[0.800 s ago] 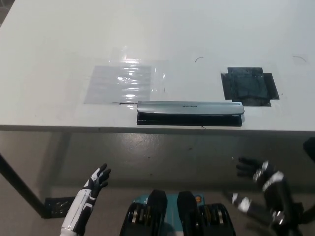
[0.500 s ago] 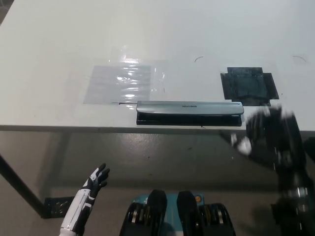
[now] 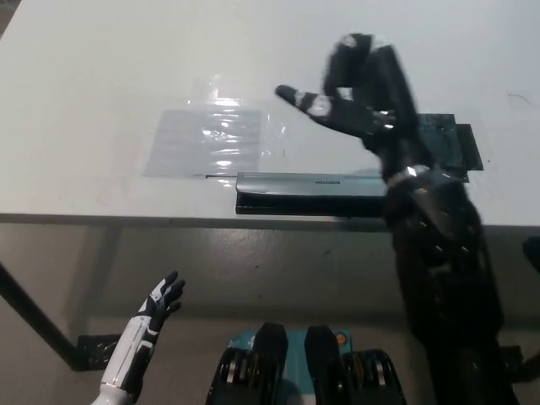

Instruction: The paper pin puncher is placed at the center of the table and close to the robot and the robot uses its right fist to press on the paper pin puncher

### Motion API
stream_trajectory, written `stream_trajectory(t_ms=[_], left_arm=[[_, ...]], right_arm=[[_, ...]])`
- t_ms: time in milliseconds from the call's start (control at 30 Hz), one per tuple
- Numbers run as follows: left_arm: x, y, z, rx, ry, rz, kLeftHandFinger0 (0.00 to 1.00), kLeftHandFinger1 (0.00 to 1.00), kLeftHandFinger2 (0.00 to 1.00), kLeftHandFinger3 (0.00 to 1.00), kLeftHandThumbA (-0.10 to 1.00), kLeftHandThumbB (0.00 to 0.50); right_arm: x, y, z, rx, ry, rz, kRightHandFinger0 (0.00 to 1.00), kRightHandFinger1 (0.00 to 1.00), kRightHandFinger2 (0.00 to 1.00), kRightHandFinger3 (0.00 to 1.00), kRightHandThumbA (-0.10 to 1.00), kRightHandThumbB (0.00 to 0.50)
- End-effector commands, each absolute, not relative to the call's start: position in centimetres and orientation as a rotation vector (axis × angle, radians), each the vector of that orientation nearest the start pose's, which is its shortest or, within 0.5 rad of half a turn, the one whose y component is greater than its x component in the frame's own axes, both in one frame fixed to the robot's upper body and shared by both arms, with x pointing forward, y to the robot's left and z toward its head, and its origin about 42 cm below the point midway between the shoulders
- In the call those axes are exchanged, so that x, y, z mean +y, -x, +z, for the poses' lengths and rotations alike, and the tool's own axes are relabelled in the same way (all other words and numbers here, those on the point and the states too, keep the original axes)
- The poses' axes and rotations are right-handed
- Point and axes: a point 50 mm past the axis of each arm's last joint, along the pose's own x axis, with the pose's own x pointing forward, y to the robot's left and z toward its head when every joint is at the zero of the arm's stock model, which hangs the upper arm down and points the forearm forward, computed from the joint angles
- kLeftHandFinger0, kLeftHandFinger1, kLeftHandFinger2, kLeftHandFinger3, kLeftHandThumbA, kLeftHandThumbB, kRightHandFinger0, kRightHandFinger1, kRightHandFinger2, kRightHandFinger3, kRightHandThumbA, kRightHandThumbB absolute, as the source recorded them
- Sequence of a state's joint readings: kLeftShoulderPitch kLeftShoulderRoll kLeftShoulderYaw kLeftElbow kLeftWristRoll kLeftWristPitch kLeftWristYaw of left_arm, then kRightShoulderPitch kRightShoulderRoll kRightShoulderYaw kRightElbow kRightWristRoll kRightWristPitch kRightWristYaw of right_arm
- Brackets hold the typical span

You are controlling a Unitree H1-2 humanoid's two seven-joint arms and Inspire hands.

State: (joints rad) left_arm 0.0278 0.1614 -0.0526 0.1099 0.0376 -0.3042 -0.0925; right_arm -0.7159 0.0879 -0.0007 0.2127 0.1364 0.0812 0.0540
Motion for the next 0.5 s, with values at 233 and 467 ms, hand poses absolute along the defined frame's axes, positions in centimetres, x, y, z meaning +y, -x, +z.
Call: stream_trajectory(t_ms=[233, 467], left_arm=[[24.9, -27.6, 9.1, -0.219, -0.195, -0.181, 1.00, 1.00, 1.00, 1.00, 1.00, 0.336], [25.1, -27.1, 9.0, -0.213, -0.204, -0.188, 1.00, 1.00, 1.00, 1.00, 1.00, 0.327]], right_arm=[[-7.7, -49.6, 26.1, -0.271, -0.171, 0.274, 0.04, 0.21, 0.43, 0.35, 1.00, 0.200], [-8.9, -50.0, 21.7, -0.178, -0.114, 0.244, 0.03, 0.19, 0.43, 0.31, 1.00, 0.188]])
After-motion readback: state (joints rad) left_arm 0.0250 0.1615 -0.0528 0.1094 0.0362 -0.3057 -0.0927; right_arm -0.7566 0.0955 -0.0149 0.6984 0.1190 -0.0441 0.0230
